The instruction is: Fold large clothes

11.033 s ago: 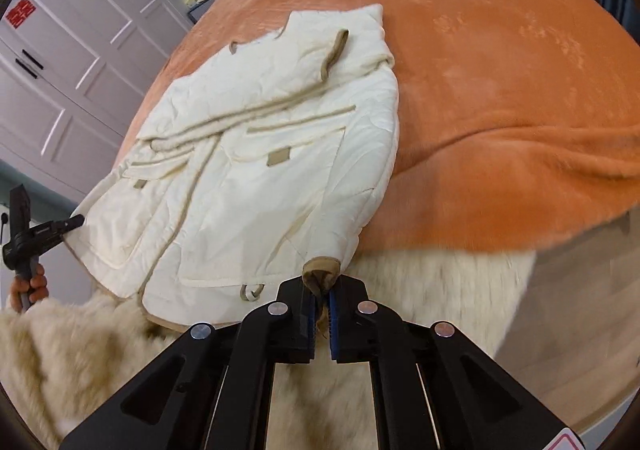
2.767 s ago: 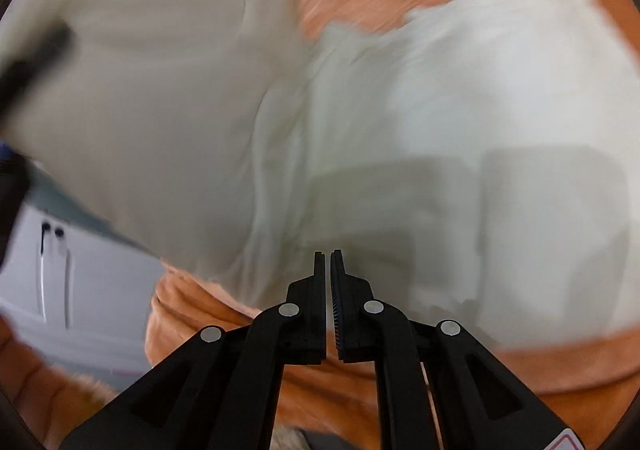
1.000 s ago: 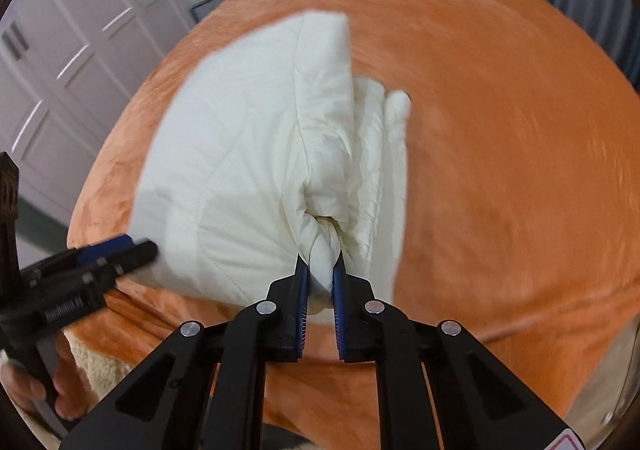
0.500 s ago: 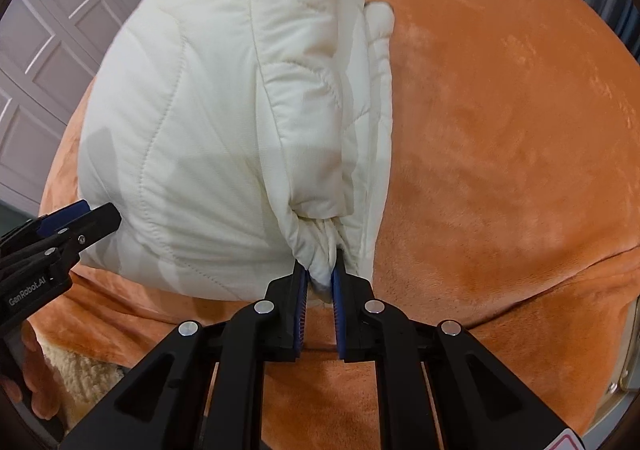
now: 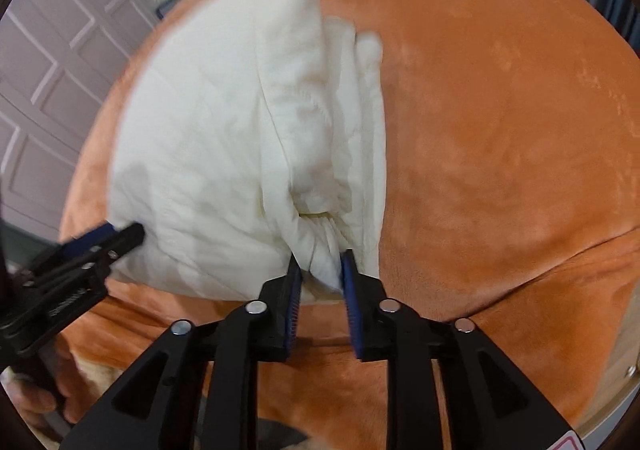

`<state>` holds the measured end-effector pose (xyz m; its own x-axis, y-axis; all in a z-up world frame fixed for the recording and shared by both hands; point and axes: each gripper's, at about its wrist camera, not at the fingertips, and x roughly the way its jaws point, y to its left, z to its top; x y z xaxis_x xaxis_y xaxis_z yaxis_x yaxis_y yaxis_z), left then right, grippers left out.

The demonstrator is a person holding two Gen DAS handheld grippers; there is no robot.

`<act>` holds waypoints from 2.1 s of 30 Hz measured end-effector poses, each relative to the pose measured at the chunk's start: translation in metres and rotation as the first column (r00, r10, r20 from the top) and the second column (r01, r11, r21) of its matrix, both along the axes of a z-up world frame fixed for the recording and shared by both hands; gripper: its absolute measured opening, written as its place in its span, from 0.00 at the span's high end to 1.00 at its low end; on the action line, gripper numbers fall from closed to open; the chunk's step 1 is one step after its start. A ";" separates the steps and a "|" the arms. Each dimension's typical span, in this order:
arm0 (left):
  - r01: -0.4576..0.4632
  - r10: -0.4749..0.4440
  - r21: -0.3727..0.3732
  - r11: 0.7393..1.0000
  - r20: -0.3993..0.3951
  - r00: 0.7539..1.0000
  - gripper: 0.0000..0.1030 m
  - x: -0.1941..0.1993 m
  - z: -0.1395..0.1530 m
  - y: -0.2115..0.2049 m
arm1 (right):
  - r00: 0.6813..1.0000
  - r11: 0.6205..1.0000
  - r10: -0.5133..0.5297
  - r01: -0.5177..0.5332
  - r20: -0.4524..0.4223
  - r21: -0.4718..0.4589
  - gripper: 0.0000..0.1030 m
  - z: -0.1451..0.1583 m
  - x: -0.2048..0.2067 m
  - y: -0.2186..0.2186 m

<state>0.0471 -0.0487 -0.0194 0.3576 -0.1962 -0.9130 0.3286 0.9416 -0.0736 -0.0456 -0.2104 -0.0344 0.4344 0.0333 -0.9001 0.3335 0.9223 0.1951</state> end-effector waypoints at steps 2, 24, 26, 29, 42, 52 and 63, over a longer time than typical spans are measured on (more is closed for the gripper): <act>-0.027 0.026 -0.053 0.998 -0.016 1.000 0.45 0.011 0.013 0.012 | 0.998 1.000 -0.023 0.022 0.059 0.006 0.62 0.025 -0.002 -0.002; -0.145 0.152 -0.060 0.988 0.139 0.978 0.31 0.155 0.077 0.013 | 0.978 0.979 -0.177 0.164 0.112 0.121 0.69 0.027 0.159 -0.025; -0.139 0.146 -0.056 0.989 0.130 0.981 0.31 0.158 0.073 0.009 | 0.980 0.983 -0.159 0.145 0.123 0.112 0.87 0.025 0.158 -0.025; -0.132 0.137 -0.049 0.990 0.121 0.983 0.31 0.161 0.067 0.002 | 0.973 0.984 -0.165 0.151 0.161 0.094 0.95 0.029 0.150 -0.030; -0.066 0.067 -0.042 0.997 0.031 0.997 0.31 0.159 0.022 -0.044 | 0.951 0.968 -0.249 0.250 0.182 0.016 0.96 0.012 0.108 -0.062; -0.102 0.102 0.006 0.995 0.043 0.994 0.20 0.158 -0.029 -0.056 | 0.971 0.971 -0.207 0.218 0.115 -0.094 0.94 -0.035 0.129 -0.055; -0.149 0.150 -0.011 0.989 0.070 0.986 0.08 0.162 -0.059 -0.050 | 0.976 0.970 -0.170 0.191 0.137 -0.151 0.83 -0.055 0.137 -0.048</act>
<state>0.2088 -0.0984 -0.0787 0.4467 -0.1409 -0.8835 0.1885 0.9802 -0.0610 0.0917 -0.2585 -0.0891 0.5270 -0.1983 -0.8264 0.4804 0.8717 0.0971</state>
